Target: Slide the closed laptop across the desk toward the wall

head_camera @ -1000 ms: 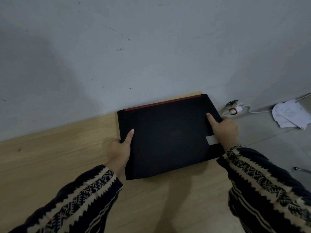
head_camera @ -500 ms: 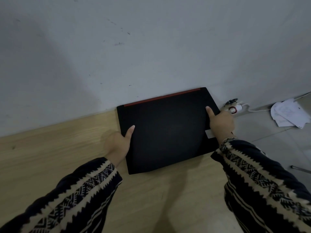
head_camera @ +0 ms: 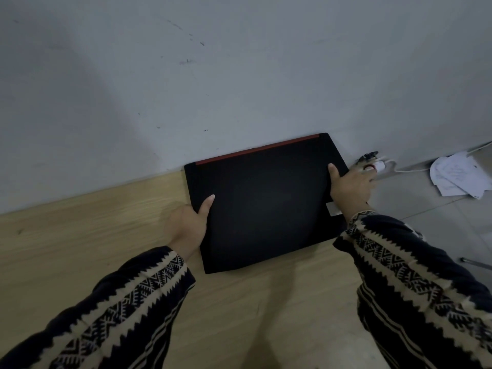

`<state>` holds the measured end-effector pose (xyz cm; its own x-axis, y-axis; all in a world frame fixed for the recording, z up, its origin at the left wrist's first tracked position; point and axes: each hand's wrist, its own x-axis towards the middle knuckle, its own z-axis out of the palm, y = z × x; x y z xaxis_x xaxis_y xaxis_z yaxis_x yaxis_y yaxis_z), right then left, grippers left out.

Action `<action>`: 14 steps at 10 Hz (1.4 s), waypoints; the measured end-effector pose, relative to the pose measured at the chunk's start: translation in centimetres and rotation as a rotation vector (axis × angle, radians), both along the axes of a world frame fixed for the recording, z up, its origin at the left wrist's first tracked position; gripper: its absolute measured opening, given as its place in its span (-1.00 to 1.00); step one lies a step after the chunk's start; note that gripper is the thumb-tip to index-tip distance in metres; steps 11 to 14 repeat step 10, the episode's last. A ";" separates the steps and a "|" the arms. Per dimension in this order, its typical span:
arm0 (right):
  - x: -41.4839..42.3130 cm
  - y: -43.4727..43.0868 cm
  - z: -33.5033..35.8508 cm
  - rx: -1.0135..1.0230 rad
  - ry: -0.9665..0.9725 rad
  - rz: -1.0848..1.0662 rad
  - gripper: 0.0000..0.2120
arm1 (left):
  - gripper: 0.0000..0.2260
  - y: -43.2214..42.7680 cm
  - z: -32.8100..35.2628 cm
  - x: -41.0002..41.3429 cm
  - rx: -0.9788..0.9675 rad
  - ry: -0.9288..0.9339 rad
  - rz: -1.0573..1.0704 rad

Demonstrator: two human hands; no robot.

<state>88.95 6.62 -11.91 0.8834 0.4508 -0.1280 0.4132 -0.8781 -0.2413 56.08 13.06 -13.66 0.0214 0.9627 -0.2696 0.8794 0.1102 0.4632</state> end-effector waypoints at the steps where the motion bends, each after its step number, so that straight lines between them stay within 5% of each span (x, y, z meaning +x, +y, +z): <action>1: 0.1 0.2 0.3 -0.062 0.008 -0.016 -0.21 | -0.38 0.0 0.1 -0.1 0.000 -0.019 -0.016; 5: 1.8 -1.1 -0.8 0.083 0.254 0.074 -0.31 | -0.37 0.9 0.7 0.1 -0.090 0.085 -0.016; 9: -2.7 -2.7 -2.9 0.206 -0.059 0.136 -0.30 | -0.36 -1.7 1.6 1.7 -0.025 -0.028 0.161; 14: -3.9 -2.8 -2.7 0.247 -0.061 0.180 -0.28 | -0.41 -2.1 2.1 1.4 -0.028 -0.063 0.164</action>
